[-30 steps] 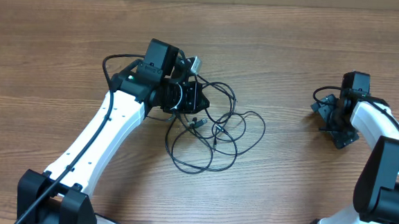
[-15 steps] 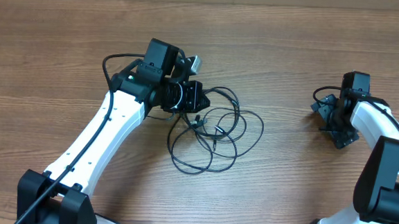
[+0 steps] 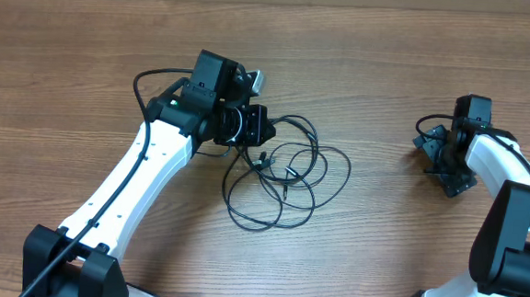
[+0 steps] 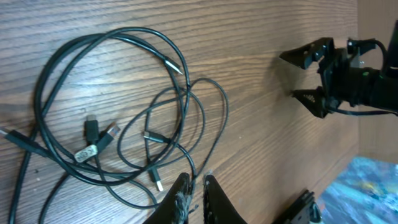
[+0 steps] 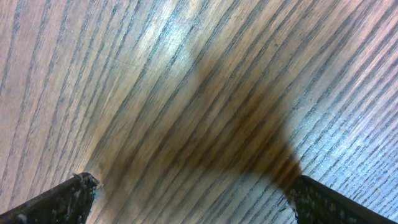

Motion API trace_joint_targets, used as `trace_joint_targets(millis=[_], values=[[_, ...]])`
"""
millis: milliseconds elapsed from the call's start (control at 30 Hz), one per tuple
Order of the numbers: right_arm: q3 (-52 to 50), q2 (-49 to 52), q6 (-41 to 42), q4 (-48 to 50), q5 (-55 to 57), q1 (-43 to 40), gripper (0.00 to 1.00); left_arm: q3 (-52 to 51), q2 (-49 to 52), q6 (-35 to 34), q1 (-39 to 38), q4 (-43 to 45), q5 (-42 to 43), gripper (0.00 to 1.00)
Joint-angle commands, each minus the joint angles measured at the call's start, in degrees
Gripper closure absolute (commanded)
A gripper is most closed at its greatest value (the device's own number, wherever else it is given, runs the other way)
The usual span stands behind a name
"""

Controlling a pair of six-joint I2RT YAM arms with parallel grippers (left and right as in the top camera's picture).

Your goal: Untangle cables

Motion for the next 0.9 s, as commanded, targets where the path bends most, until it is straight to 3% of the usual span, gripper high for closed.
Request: trace_joint_targets(millis=[0,333,667,733,800,867], values=[[-1.7,0.7,0.1,0.6,-1.6,-0.2,0.0,0.5,-0.3,1.1,-0.2,0.3,-2.2,0.9],[-1.7,0.7,0.1,0.6,-1.6,-0.2,0.0,0.5,-0.2,4.1,-0.2,-4.2,-11.3,0.85],[-1.7,0.7,0.1,0.6,-1.6,-0.2,0.0,0.5,0.5,4.1,-0.2,-1.2,-22.0,0.78],[-1.7,0.7,0.1,0.6,-1.6,-0.2,0.0,0.5,1.2,4.1,-0.2,-0.3,-24.2,0.71],[-1.7,0.7,0.0,0.6,-1.6,-0.2,0.0,0.5,2.4,4.1,-0.2,0.9,-24.5,0.57],[-1.7,0.7,0.1,0.6,-1.6,-0.2,0.0,0.5,4.2,4.1,-0.2,1.7,-24.5,0.56]])
